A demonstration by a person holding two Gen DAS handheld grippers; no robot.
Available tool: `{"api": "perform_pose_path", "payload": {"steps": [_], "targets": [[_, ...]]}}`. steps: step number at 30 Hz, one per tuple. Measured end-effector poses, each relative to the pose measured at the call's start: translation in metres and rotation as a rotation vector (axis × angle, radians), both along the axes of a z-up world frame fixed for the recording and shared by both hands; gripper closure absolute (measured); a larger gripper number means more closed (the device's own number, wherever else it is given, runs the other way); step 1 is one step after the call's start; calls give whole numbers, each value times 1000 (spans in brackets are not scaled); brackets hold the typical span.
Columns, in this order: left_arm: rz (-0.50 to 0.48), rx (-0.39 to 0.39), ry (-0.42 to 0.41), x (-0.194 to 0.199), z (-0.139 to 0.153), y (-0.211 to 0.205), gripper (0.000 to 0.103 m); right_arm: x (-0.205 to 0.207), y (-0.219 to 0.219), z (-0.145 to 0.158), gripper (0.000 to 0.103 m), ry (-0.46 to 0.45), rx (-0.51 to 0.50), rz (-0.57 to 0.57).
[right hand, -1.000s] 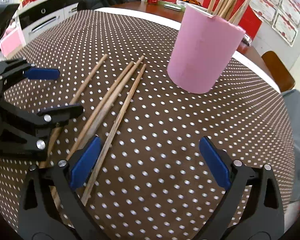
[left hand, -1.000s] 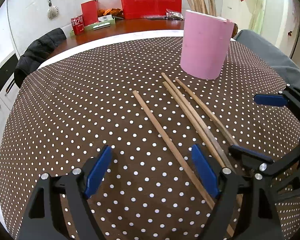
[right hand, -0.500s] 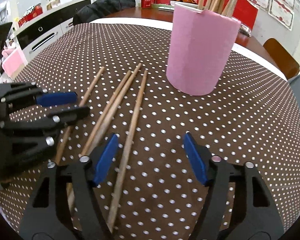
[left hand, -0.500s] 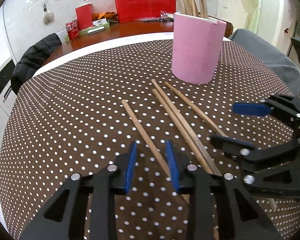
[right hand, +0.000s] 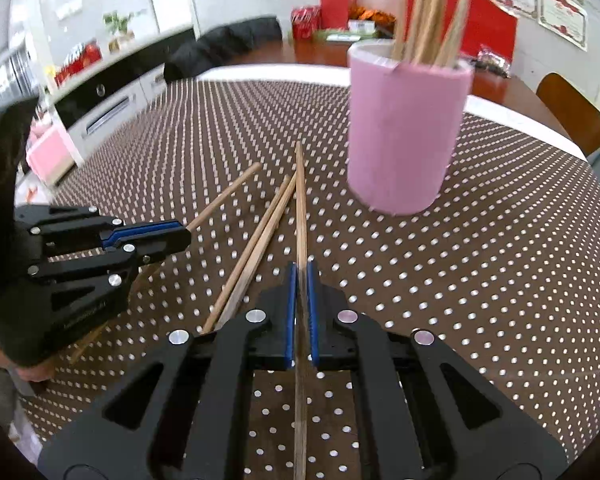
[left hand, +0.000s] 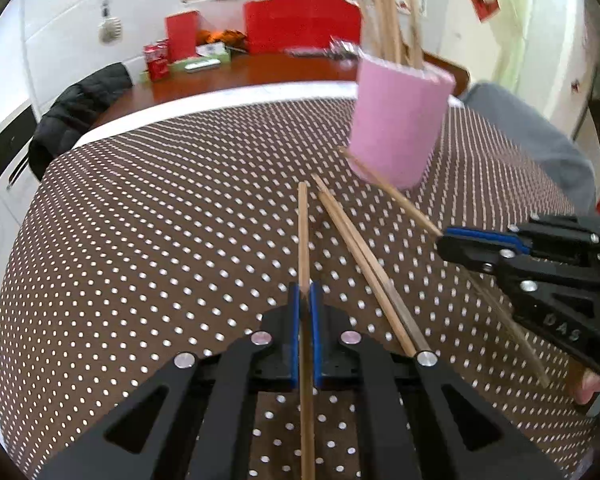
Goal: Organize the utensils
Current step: 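Close the left tool on a chopstick while the right tool grasps another, then lift both held chopsticks upright over the pink cup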
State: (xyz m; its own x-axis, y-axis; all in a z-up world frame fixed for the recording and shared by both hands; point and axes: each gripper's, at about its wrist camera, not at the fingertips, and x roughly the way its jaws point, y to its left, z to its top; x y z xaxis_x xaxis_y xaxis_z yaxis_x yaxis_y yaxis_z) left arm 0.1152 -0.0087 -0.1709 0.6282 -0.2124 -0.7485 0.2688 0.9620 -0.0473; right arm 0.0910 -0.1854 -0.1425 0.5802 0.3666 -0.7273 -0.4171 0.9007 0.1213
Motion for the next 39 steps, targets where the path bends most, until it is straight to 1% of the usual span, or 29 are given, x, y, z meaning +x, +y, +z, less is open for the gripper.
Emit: {"api": "perform_pose_path", "payload": {"steps": [3, 6, 8, 13, 16, 19, 20, 24, 25, 28, 29, 31, 34, 37, 39], "targets": [[33, -68, -64, -6, 12, 9, 98, -4, -10, 7, 97, -23, 76, 4], [54, -133, -161, -14, 29, 16, 98, -10, -20, 19, 97, -74, 156, 6], [60, -169, -225, -21, 41, 17, 98, -11, -28, 27, 97, -100, 192, 1], [50, -242, -366, -36, 72, 19, 98, -17, -46, 47, 97, -185, 305, -11], [38, -261, -428, -34, 93, 13, 98, -19, -54, 61, 97, -234, 347, -23], [1, -290, -494, -28, 118, 4, 98, -21, -60, 79, 97, -285, 369, -34], [-14, -296, -529, -27, 127, 0, 98, -23, -63, 85, 97, -301, 370, -39], [-49, -327, -632, -20, 156, -16, 98, -18, -69, 121, 97, -377, 366, -47], [-50, -340, -646, -17, 161, -18, 98, -17, -68, 129, 97, -392, 361, -48], [-47, -409, -691, -3, 177, -20, 98, -7, -70, 154, 97, -438, 359, -47], [-49, -445, -708, 3, 184, -21, 98, -5, -72, 160, 97, -448, 360, -48], [-45, -482, -734, 11, 190, -22, 98, 2, -75, 174, 97, -477, 369, -49], [-29, -539, -799, 26, 199, -29, 98, 12, -80, 192, 97, -510, 385, -44], [-31, -568, -832, 36, 203, -35, 98, 26, -85, 210, 97, -530, 395, -44], [-33, -577, -846, 47, 201, -42, 98, 37, -89, 220, 97, -531, 386, -47]]}}
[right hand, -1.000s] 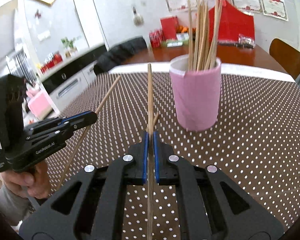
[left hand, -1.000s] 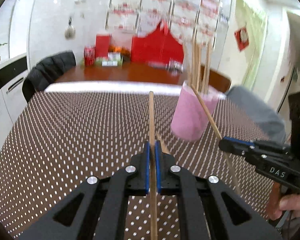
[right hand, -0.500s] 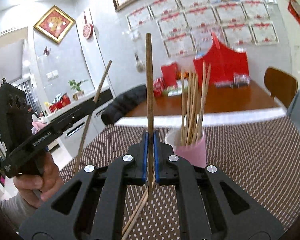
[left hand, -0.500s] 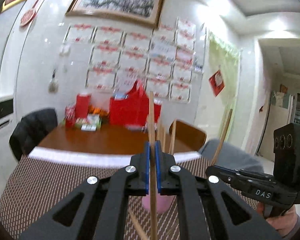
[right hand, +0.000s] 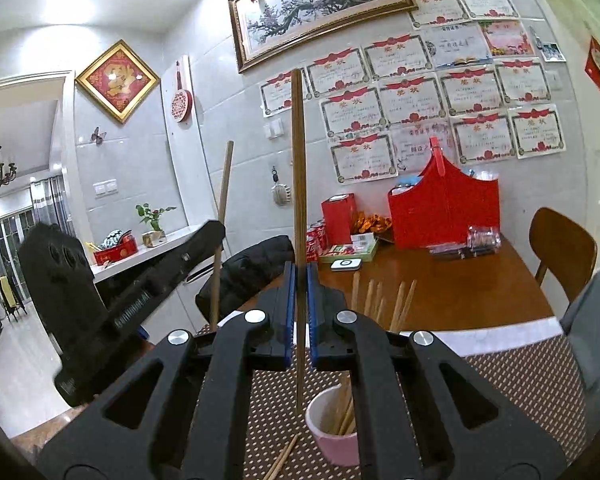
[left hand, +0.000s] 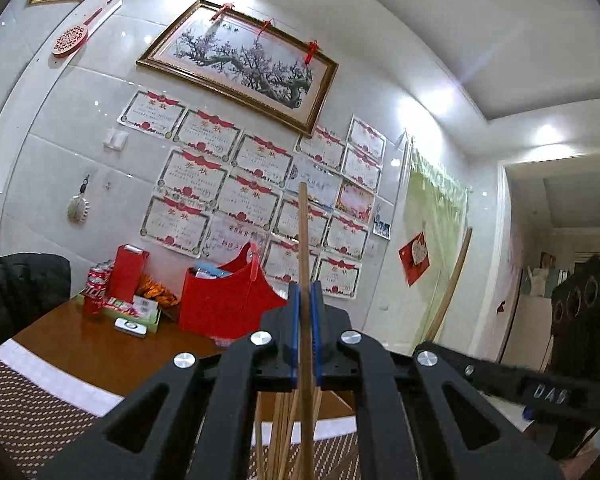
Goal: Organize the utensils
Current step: 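Lift both held chopsticks upright over the pink cup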
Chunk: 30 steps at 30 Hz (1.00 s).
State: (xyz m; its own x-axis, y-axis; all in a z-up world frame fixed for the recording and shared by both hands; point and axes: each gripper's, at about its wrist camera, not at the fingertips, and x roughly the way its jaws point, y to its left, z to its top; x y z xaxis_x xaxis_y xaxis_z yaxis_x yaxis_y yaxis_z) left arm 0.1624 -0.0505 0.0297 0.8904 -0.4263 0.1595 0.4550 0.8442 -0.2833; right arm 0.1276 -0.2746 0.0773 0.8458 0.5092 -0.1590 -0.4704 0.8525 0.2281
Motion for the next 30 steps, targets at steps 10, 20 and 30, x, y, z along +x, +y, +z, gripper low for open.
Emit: {"api": "perform_pose_path", "payload": {"steps": [10, 20, 30], "targets": [[-24, 0, 59, 53, -31, -23, 98, 36, -26, -13, 97, 54, 9, -39], [-15, 48, 128, 75, -56, -32, 98, 61, -18, -38, 97, 132, -32, -34], [-1, 112, 190, 88, -71, -38, 98, 73, -9, -53, 96, 208, -43, -19]]}}
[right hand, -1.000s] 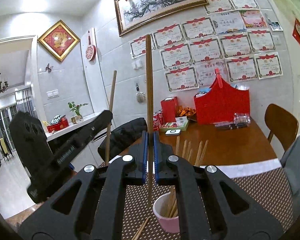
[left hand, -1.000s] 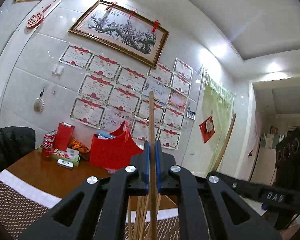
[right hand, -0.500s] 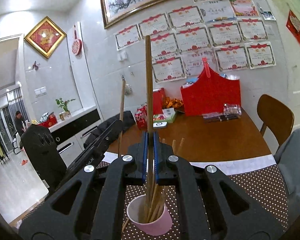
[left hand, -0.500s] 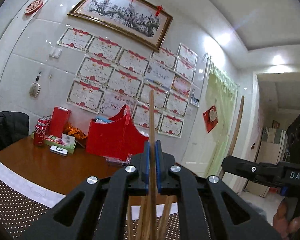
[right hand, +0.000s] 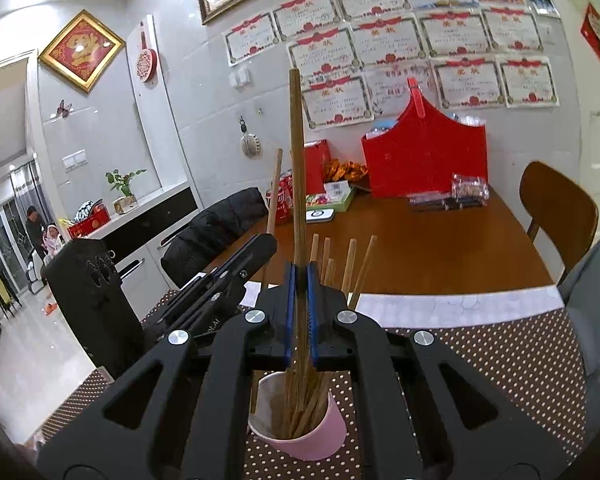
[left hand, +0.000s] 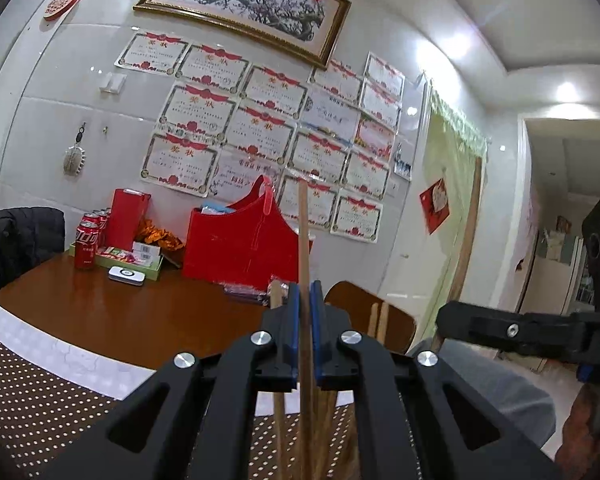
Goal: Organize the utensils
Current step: 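Lift both held chopsticks upright over the pink cup, then open the left tool into the cup while the right tool releases its chopstick, then move both open tools down to the last two chopsticks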
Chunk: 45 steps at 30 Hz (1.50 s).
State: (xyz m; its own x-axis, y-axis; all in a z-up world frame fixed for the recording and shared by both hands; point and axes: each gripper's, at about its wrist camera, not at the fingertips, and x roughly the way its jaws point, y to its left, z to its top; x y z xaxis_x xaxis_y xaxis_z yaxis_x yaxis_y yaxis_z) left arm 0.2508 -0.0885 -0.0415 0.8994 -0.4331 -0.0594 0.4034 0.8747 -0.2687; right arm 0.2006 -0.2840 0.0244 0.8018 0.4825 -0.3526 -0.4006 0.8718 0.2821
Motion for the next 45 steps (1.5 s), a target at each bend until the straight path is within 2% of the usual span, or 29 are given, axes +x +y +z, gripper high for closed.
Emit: {"api": "perform_pose_path", "payload": {"steps": [1, 2, 3, 4, 5, 6, 7, 9, 12, 18, 24, 31, 36, 40, 45], "targets": [[-1, 3, 19, 2, 0, 2, 96, 2, -2, -1, 94, 17, 17, 3], [-1, 7, 28, 2, 0, 3, 93, 4, -5, -2, 79, 36, 42, 8], [11, 16, 32, 2, 2, 5, 73, 5, -9, -2, 35, 47, 66, 10], [34, 21, 26, 0, 5, 8, 49, 4, -14, -2, 19, 38, 89, -10], [50, 17, 18, -2, 6, 10, 39, 0, -19, 1, 14, 11, 100, -32], [60, 8, 8, -5, 8, 14, 32, -2, -21, 3, 14, -3, 107, -43], [63, 3, 5, -7, 11, 17, 32, -3, -25, 5, 14, -4, 117, -43], [67, 5, 4, -8, 16, 20, 30, -5, -32, 7, 7, -13, 148, -54], [76, 8, -6, -13, 23, 22, 26, -5, -39, 9, 6, -20, 160, -91], [99, 79, -4, -27, 40, 16, 25, -5, -46, 13, 6, -13, 176, -110], [125, 132, 15, -50, 53, 19, 25, -19, -48, 25, 6, -48, 163, -111], [172, 208, 160, -81, 36, 56, 25, -36, -37, 39, 6, -73, 120, -99], [184, 283, 322, -101, 0, 82, 25, -56, -18, 33, 6, -29, 50, -69], [160, 352, 447, -120, -42, 90, 25, -81, 2, 1, 6, 68, -51, -27], [95, 434, 553, -137, -79, 82, 25, -102, 3, -49, 6, 169, -53, -5]]}}
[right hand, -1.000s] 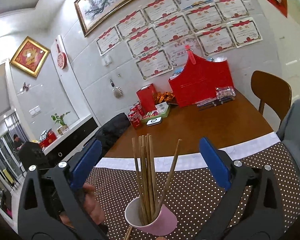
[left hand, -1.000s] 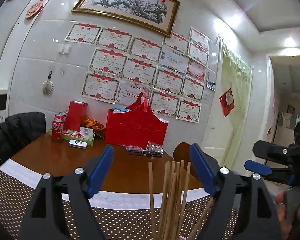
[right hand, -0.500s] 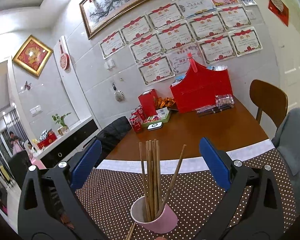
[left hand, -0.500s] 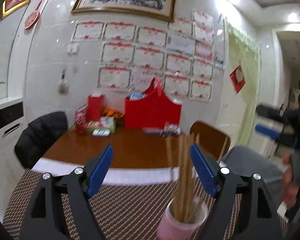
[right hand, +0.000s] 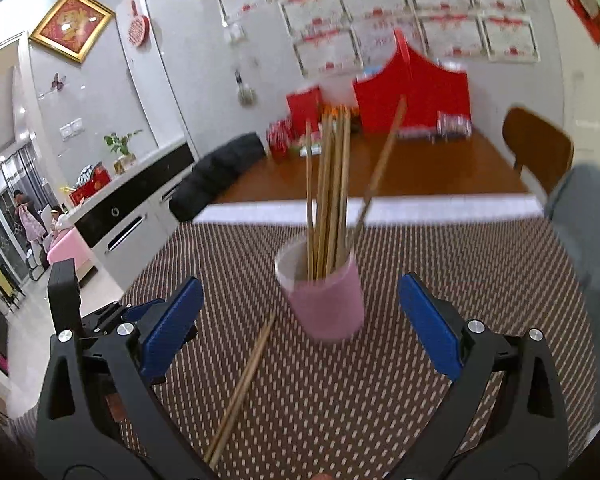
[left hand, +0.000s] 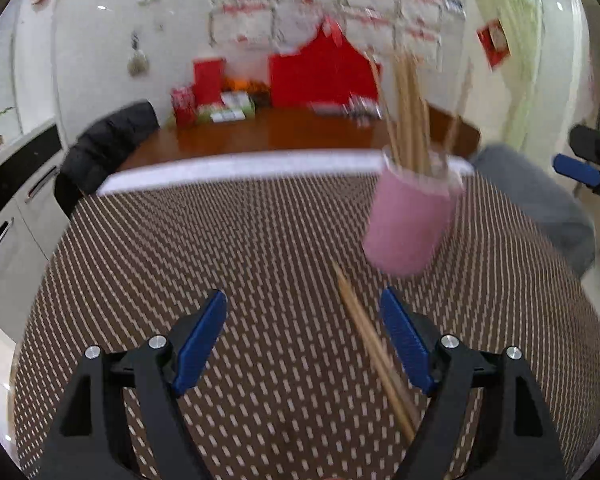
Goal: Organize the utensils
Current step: 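Move both open tools down to the last two chopsticks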
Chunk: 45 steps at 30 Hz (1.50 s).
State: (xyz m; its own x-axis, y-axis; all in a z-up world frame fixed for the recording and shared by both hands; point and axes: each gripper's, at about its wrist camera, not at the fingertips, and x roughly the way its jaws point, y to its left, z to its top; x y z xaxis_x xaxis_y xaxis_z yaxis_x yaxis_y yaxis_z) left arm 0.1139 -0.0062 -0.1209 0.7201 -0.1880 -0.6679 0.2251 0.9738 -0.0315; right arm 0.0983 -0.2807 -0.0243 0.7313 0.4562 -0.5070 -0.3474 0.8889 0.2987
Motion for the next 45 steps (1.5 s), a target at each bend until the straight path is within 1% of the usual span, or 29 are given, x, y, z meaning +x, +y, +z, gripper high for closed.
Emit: {"api": "perform_pose_path", "payload": {"steps": [2, 4, 7, 9, 10, 12, 14, 16, 18, 19, 21, 24, 28, 30, 33, 35, 37, 38, 39, 40, 41, 45], "targets": [[-26, 35, 43, -7, -16, -6, 25, -1, -4, -24, 6, 46, 45, 8], [-48, 52, 87, -10, -31, -11, 25, 2, -8, -45, 6, 72, 98, 17], [-62, 67, 127, -14, -49, -18, 25, 10, -7, -69, 6, 143, 97, 33], [-82, 84, 165, -15, -61, -24, 25, 10, -8, -75, 6, 151, 90, 20], [-93, 74, 156, -16, -62, -25, 25, 11, -8, -79, 6, 166, 86, 18], [-90, 97, 143, -20, -62, -26, 25, 9, -9, -81, 6, 167, 85, 18], [-89, 96, 143, -22, -62, -26, 25, 7, -6, -81, 6, 166, 78, 15], [-75, 94, 148, -22, -63, -24, 24, 5, -1, -82, 6, 169, 75, 23], [-58, 103, 174, -17, -67, -24, 23, 6, 5, -82, 6, 169, 57, 33], [-49, 97, 177, -16, -66, -23, 21, 4, 11, -83, 6, 168, 35, 41], [-38, 103, 177, -14, -63, -23, 21, 3, 19, -84, 6, 168, 7, 52], [-39, 103, 176, -13, -62, -17, 21, 0, 36, -88, 6, 181, -68, 78], [-22, 103, 178, -10, -61, 1, 21, -7, 65, -106, 6, 229, -244, 158], [-19, 105, 183, -9, -61, 9, 21, -9, 78, -116, 7, 247, -289, 182], [-7, 109, 187, -6, -61, 18, 21, -10, 87, -125, 7, 265, -284, 195], [0, 110, 193, -4, -60, 25, 21, -14, 98, -128, 7, 262, -285, 215], [7, 108, 194, -4, -60, 29, 21, -19, 112, -132, 13, 253, -316, 245], [7, 105, 195, -3, -60, 31, 21, -23, 120, -134, 21, 247, -350, 262], [6, 104, 194, -2, -61, 31, 21, -26, 128, -137, 25, 238, -400, 272], [5, 107, 191, -3, -60, 31, 21, -28, 133, -138, 26, 208, -454, 272], [6, 111, 189, -2, -61, 30, 21, -31, 136, -137, 26, 187, -478, 276], [7, 127, 179, -5, -61, 29, 21, -23, 119, -134, 35, 235, -490, 242]]}}
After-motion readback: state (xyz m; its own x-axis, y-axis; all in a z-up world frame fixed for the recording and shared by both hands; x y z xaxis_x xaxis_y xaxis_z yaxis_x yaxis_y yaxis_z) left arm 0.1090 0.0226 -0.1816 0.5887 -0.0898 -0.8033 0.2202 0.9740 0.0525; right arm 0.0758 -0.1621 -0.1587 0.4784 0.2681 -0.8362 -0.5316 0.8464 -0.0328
